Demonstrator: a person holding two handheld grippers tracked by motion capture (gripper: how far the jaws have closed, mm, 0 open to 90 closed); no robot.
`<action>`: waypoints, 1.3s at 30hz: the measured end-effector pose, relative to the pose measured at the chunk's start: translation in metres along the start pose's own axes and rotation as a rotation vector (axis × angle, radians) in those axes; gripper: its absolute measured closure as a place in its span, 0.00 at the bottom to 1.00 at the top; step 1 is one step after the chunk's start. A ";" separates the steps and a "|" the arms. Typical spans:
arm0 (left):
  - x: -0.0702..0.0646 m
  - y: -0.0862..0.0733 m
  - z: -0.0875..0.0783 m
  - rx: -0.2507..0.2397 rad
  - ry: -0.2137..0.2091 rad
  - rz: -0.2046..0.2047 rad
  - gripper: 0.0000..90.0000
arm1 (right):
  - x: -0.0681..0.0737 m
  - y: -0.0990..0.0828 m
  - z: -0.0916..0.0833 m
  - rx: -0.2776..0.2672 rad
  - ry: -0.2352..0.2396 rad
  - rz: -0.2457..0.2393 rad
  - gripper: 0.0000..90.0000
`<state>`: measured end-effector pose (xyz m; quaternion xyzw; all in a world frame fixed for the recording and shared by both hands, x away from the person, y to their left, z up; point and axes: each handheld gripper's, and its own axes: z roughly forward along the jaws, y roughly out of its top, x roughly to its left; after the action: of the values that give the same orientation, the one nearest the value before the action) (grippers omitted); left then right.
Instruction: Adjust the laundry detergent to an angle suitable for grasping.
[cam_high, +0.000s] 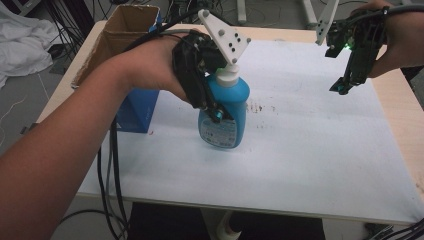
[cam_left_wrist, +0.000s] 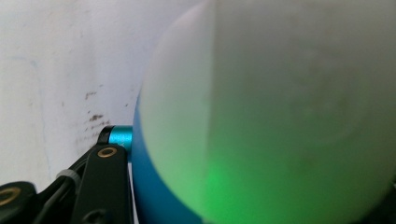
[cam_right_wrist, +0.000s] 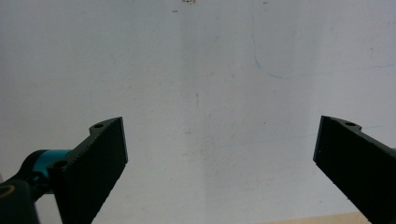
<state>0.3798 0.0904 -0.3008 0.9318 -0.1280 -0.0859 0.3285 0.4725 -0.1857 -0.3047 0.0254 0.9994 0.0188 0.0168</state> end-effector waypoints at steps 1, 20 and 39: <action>0.000 0.000 0.001 -0.005 -0.009 0.005 0.49 | 0.000 0.000 0.000 -0.001 0.001 -0.007 0.02; 0.004 -0.009 0.028 0.006 -0.091 0.113 0.49 | 0.002 0.001 0.001 0.009 -0.007 -0.002 0.02; 0.006 -0.015 0.036 -0.018 -0.089 0.112 0.47 | 0.002 0.002 0.006 0.023 0.000 0.007 0.02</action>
<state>0.3798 0.0788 -0.3382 0.9156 -0.1934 -0.1100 0.3349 0.4712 -0.1833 -0.3103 0.0292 0.9994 0.0073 0.0165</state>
